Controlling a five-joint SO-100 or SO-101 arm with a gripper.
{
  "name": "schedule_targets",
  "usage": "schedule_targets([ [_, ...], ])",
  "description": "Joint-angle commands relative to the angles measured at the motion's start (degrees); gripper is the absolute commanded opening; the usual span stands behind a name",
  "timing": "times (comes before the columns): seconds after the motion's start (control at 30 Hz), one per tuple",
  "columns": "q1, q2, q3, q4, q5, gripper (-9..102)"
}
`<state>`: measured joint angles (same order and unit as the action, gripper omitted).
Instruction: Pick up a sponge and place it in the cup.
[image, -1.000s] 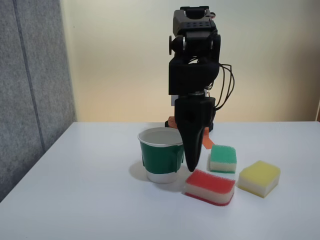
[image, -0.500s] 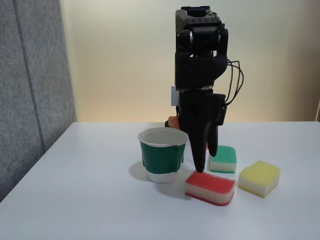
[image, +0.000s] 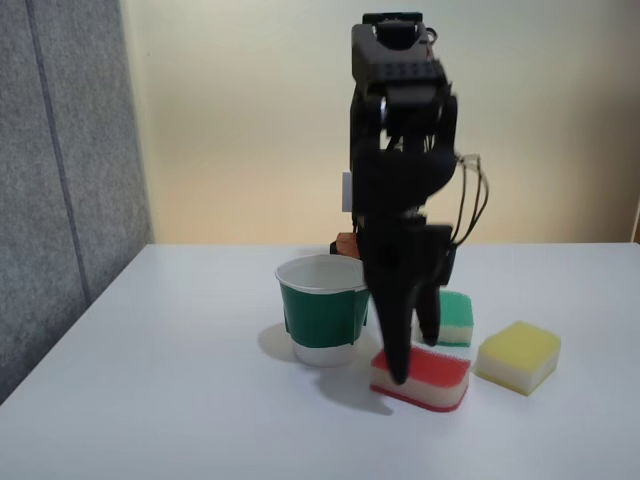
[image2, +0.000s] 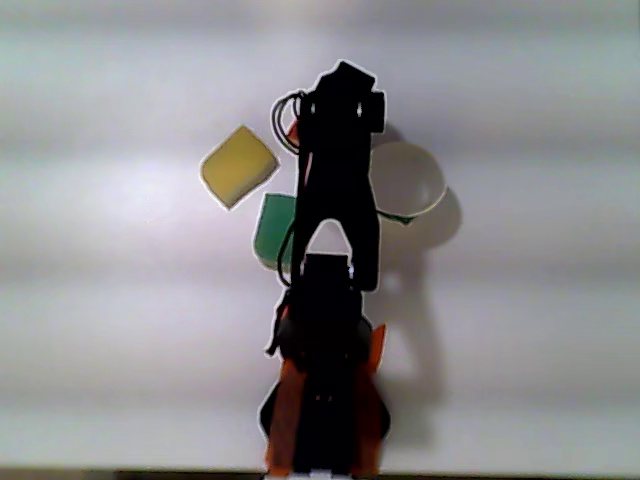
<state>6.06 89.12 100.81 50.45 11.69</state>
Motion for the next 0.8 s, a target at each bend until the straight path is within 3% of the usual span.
schedule_targets([
  [0.0, 0.4, 0.7, 0.7, -0.1, 0.4, 38],
  [0.3, 0.7, 0.6, 6.8, -5.0, 2.2, 35],
  [0.43, 0.7, 1.7, 9.7, -6.2, 2.8, 26],
  [0.63, 0.7, 2.5, 12.9, -8.4, 0.3, 0],
  [0.77, 0.7, 3.3, 13.5, -8.7, -2.0, 0],
])
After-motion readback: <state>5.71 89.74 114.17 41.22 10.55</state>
